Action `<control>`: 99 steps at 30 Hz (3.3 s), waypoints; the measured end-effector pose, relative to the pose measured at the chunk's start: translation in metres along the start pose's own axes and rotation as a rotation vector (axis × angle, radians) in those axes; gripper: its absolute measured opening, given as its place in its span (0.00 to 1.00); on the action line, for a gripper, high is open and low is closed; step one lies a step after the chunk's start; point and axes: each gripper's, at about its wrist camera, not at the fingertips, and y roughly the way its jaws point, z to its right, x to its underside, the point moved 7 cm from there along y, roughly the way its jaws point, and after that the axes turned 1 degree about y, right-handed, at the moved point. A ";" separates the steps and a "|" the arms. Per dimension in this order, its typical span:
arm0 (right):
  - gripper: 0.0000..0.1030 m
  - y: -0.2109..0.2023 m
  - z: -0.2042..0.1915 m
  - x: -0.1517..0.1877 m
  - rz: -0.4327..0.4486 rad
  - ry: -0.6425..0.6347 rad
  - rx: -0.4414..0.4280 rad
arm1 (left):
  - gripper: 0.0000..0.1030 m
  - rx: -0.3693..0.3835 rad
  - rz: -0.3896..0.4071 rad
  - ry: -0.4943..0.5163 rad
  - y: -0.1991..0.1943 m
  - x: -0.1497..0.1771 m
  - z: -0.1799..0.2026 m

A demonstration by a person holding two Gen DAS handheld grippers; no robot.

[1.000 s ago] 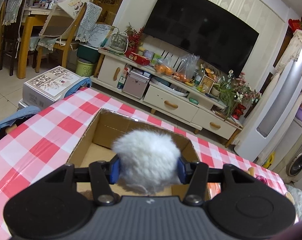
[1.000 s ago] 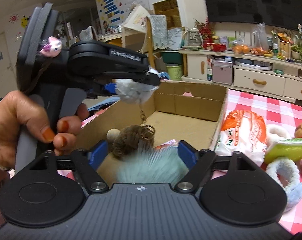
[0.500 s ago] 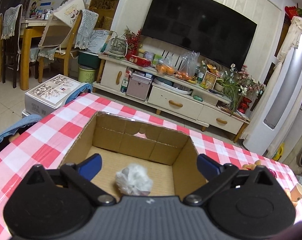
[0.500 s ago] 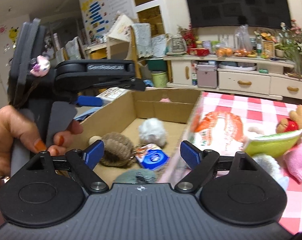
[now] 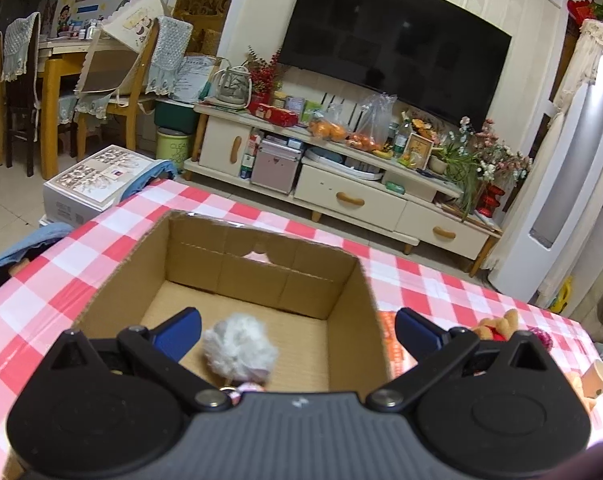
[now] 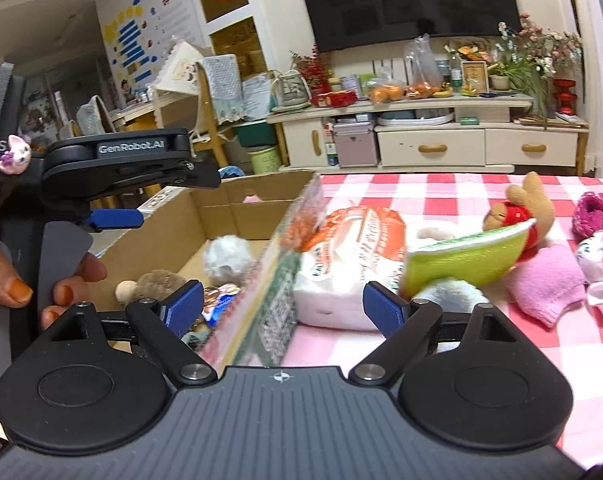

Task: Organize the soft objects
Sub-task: 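Withdraw both tools from the box back toward the table, then grasp the orange knit cloth with the right tool while the left tool grasps the light-blue fuzzy slipper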

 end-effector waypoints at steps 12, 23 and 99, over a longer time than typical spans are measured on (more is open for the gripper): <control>1.00 -0.015 0.019 0.001 0.024 0.007 0.058 | 0.99 0.023 -0.002 0.037 0.004 0.007 0.027; 1.00 -0.026 0.044 0.002 0.045 0.032 0.111 | 0.99 0.066 -0.023 0.086 0.009 0.016 0.060; 1.00 -0.036 0.273 0.017 0.042 0.272 0.507 | 0.92 0.068 -0.250 0.227 0.078 0.124 0.186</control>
